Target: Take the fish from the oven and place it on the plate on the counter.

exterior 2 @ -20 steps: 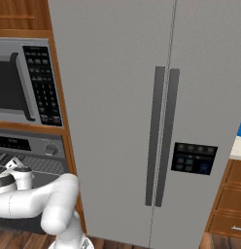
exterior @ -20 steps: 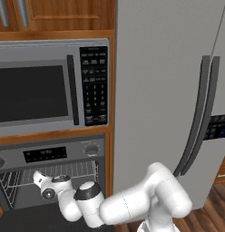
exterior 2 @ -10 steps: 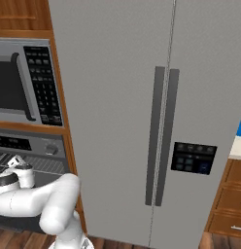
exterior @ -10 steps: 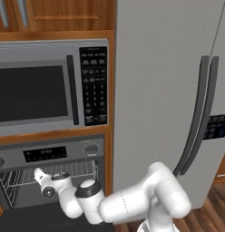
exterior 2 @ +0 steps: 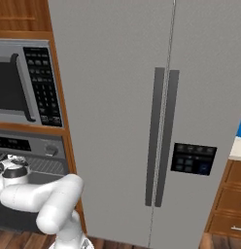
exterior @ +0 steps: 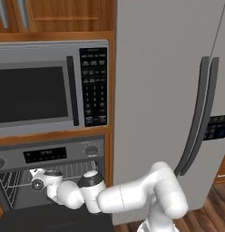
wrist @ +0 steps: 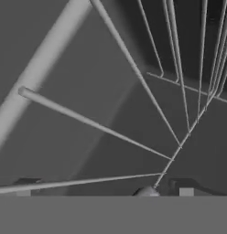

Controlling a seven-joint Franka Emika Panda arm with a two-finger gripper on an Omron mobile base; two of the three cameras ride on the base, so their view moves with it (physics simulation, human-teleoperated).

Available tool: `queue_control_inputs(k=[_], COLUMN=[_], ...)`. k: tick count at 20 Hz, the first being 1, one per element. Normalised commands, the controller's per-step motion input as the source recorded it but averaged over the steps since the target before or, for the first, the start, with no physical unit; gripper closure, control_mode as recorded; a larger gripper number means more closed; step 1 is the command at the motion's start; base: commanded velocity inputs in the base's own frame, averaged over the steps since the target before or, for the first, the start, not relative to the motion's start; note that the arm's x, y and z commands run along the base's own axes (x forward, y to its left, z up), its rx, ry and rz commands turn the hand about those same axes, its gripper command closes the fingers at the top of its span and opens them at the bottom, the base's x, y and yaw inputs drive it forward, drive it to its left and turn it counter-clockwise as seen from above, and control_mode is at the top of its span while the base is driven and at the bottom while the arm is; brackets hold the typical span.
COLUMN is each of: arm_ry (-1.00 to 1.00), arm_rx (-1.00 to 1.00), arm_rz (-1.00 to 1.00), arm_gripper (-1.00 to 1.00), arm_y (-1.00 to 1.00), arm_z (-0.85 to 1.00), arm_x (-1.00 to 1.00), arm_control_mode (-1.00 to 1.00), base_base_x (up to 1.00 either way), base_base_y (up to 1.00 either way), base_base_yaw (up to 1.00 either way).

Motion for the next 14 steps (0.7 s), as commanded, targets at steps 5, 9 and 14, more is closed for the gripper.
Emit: queue_control_inputs(k=[5, 9, 14], arm_ry=[0.0, 0.0, 0.0], arm_rx=[0.2, 0.13, 0.07], arm_rz=[0.0, 0.0, 0.0], arm_gripper=[1.0, 1.0, 1.0], arm_y=[0.0, 0.0, -0.12], arm_z=[-0.57, -0.77, -1.0], arm_x=[0.0, -0.01, -0.34], arm_control_mode=[-1.0, -1.0, -1.0], base_base_x=[0.0, 0.0, 0.0], base_base_y=[0.0, 0.0, 0.0], base_base_yaw=[0.0, 0.0, 0.0])
